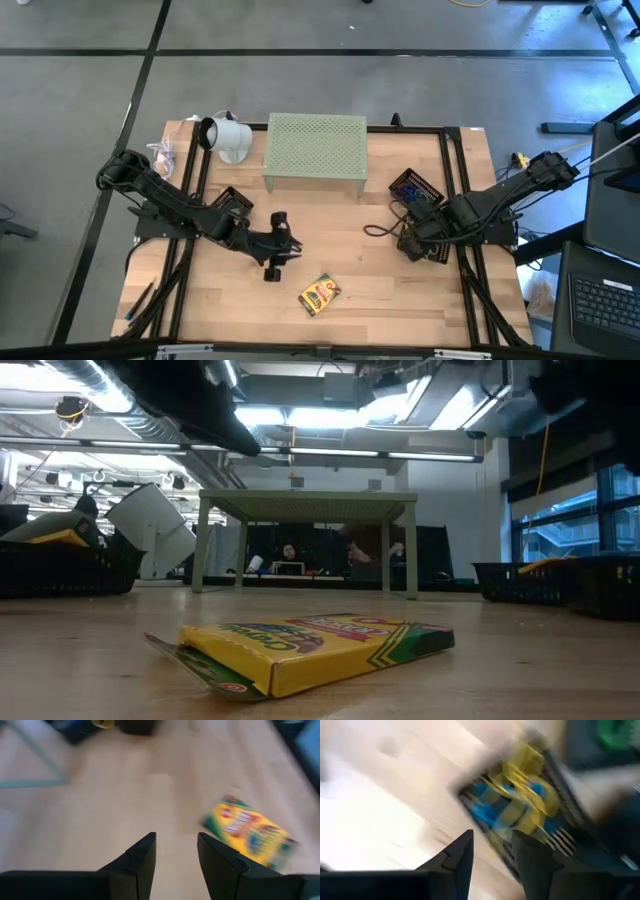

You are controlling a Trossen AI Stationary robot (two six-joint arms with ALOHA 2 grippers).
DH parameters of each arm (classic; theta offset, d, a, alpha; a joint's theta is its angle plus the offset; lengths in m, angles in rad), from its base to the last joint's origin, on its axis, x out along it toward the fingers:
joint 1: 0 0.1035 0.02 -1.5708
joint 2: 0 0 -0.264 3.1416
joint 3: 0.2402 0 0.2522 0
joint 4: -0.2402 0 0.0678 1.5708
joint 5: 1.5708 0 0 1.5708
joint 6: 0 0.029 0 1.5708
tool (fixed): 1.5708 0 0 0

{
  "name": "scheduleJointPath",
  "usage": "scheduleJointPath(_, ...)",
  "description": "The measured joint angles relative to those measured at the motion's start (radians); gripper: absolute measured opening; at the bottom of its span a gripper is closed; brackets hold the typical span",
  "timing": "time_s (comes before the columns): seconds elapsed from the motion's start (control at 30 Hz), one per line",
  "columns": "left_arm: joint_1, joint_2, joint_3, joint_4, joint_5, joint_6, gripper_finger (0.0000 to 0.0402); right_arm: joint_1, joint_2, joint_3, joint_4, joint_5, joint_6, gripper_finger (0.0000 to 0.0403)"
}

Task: Pick & Place Office Desk Supplies
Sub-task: Put the yellow crayon box into the bottom left black bin

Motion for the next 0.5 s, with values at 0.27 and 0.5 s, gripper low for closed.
scheduleJointPath(0.27,-0.072,0.130,0.002,0.052,0.165,0.053,0.0154,0.000,0.000,0.000,0.389,0.190,-0.261,0.0138)
scheduleJointPath(0.5,-0.145,0.231,0.005,0.198,0.210,0.223,0.0192,0.000,0.000,0.000,0.463,0.232,-0.319,0.0138)
